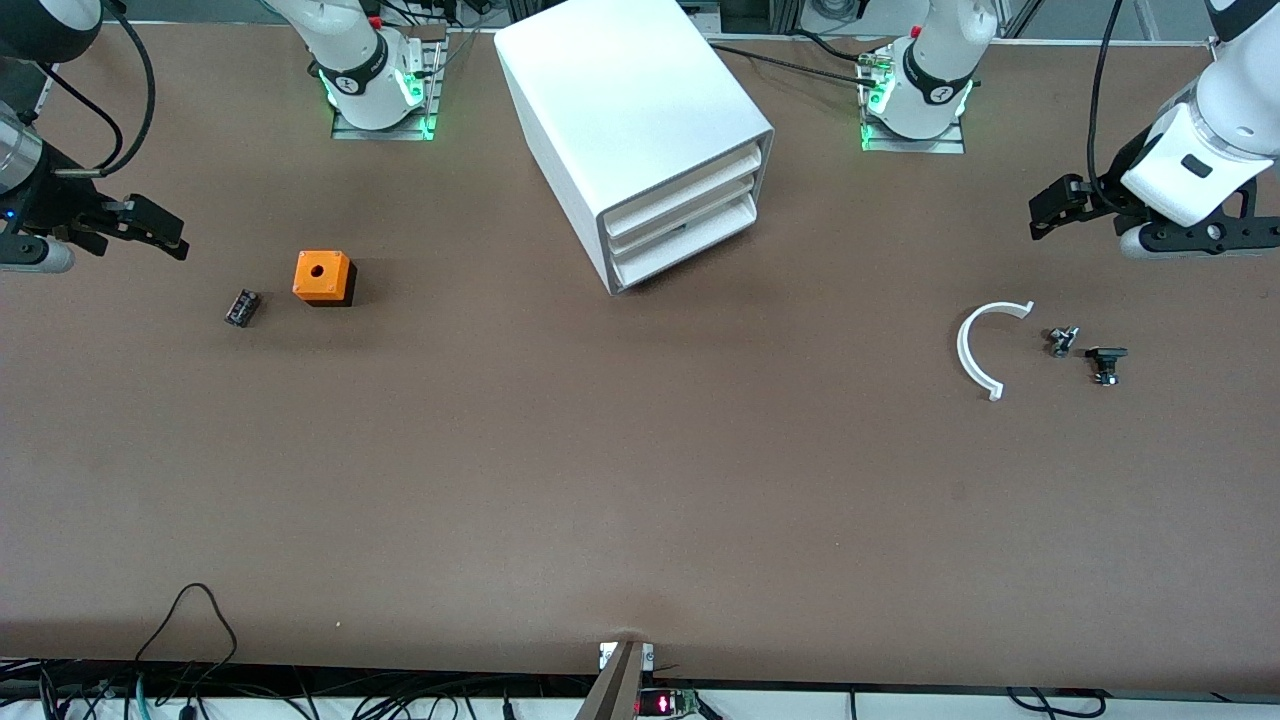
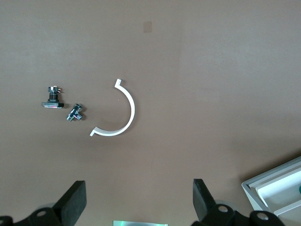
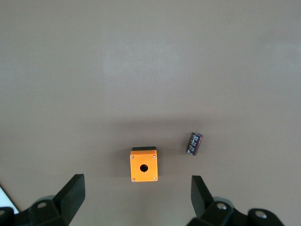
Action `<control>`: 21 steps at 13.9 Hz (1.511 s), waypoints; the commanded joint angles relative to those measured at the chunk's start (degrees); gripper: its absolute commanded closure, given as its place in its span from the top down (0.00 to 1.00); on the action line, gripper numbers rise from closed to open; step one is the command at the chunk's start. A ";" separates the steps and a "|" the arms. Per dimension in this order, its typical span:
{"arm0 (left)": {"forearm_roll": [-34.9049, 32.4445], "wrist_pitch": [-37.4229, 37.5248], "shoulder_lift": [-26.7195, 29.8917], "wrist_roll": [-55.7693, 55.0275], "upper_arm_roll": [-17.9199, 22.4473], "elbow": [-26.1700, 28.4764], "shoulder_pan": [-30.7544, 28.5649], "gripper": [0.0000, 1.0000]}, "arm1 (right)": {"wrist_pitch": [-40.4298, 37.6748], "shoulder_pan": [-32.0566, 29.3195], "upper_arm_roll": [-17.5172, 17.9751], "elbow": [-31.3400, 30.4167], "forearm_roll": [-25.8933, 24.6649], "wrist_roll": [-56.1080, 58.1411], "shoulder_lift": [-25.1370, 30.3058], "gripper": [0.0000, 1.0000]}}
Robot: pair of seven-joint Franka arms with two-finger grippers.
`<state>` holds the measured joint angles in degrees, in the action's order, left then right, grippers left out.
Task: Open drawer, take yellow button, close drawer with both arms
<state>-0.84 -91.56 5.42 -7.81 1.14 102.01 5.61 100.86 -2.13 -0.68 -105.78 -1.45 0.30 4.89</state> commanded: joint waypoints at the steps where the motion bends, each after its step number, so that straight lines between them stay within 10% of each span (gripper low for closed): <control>1: -0.47 0.95 -0.68 1.48 -0.35 -1.47 -0.51 1.00 | 0.04 -0.24 0.15 1.01 -0.30 0.32 -0.14 1.00; 21: -1.71 5.95 -10.42 3.06 -0.62 -10.25 6.70 1.00 | -0.40 0.02 0.77 1.54 -0.66 0.58 0.21 1.00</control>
<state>-1.11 -88.45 -1.54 -7.35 0.34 96.45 12.24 101.00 -2.10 -0.01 -105.16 -1.46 0.37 5.05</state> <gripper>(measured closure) 0.000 0.000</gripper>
